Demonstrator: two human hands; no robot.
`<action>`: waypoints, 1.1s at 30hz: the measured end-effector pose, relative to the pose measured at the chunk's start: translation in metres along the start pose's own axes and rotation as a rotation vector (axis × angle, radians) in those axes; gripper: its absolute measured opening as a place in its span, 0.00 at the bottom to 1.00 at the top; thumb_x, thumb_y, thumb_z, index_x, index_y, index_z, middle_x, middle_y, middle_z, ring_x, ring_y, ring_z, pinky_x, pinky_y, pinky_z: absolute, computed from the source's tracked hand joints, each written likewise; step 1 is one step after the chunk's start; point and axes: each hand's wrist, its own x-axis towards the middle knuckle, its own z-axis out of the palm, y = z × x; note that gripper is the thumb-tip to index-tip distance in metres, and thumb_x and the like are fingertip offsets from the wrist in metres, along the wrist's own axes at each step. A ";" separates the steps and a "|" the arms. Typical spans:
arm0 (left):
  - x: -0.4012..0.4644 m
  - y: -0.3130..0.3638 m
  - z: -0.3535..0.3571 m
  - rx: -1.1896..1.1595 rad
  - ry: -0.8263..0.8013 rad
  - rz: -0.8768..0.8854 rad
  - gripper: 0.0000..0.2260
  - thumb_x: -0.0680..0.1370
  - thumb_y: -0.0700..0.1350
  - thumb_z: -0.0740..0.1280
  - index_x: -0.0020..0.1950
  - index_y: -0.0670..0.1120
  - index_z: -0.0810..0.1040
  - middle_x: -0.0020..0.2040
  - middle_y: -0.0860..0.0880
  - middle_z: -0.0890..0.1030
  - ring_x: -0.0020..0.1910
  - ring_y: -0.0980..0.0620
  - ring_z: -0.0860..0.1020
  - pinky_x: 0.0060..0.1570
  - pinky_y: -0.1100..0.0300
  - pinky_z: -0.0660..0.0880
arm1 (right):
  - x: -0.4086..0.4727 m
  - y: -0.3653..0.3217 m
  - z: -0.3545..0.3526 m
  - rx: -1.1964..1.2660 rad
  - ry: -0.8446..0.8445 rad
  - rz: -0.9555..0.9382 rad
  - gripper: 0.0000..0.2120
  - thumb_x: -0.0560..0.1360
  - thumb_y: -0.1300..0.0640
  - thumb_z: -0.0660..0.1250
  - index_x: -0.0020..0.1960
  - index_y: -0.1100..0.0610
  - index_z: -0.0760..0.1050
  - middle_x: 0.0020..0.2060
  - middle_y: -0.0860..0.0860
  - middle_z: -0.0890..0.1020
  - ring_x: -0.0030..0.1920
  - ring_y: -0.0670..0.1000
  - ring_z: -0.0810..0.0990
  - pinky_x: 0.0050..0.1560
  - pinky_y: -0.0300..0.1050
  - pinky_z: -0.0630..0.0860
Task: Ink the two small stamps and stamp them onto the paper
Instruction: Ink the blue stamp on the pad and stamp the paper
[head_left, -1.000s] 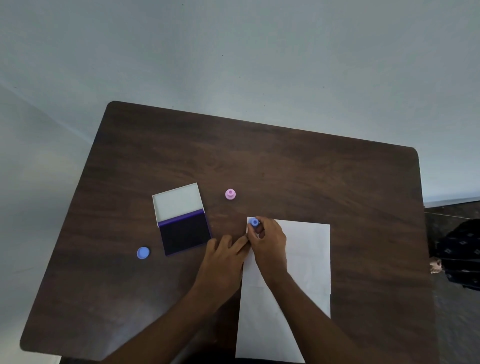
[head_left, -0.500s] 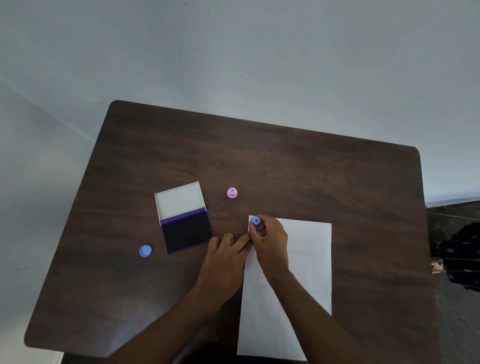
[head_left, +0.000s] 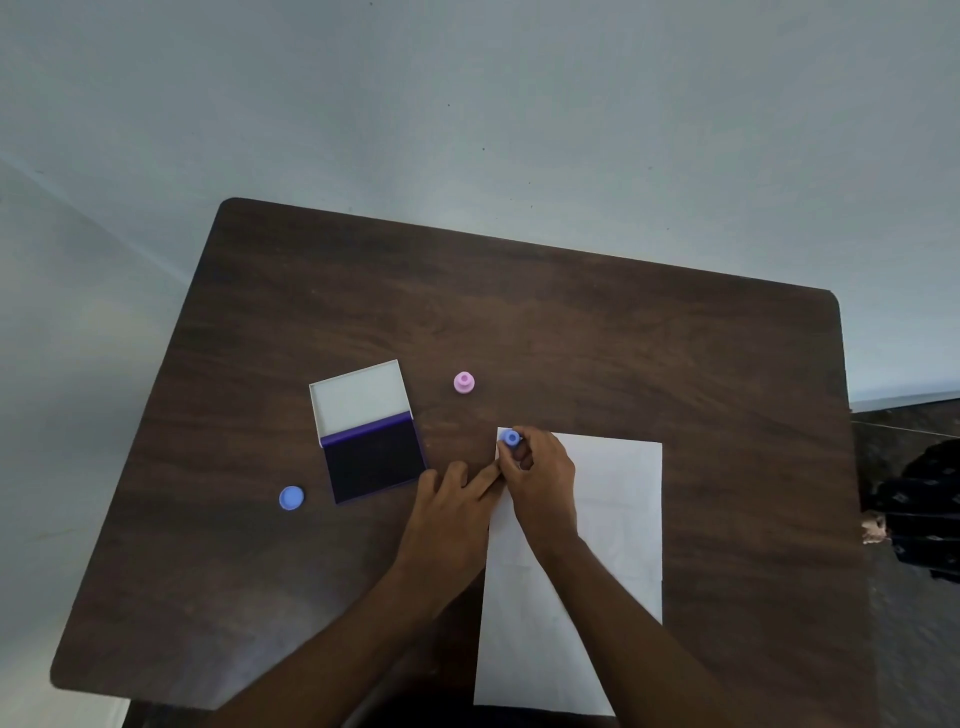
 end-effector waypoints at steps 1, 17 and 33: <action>0.001 0.001 0.000 -0.005 0.005 0.000 0.24 0.61 0.55 0.80 0.54 0.49 0.84 0.48 0.49 0.85 0.42 0.48 0.83 0.46 0.51 0.80 | 0.000 0.000 0.000 0.002 -0.004 0.001 0.19 0.75 0.50 0.67 0.63 0.58 0.72 0.63 0.56 0.77 0.59 0.54 0.76 0.61 0.39 0.67; 0.010 0.003 0.003 -0.074 -0.193 -0.052 0.30 0.74 0.61 0.66 0.73 0.54 0.63 0.70 0.51 0.71 0.64 0.49 0.70 0.67 0.51 0.62 | -0.018 -0.005 -0.028 0.289 0.265 0.088 0.09 0.70 0.48 0.73 0.46 0.50 0.79 0.40 0.44 0.82 0.35 0.44 0.79 0.31 0.26 0.69; 0.015 0.013 -0.015 -0.216 -0.104 -0.053 0.19 0.80 0.53 0.59 0.70 0.50 0.72 0.69 0.52 0.74 0.64 0.51 0.72 0.68 0.56 0.61 | -0.022 0.000 -0.028 0.454 0.254 0.116 0.07 0.67 0.47 0.75 0.41 0.47 0.79 0.38 0.44 0.84 0.36 0.51 0.82 0.35 0.38 0.78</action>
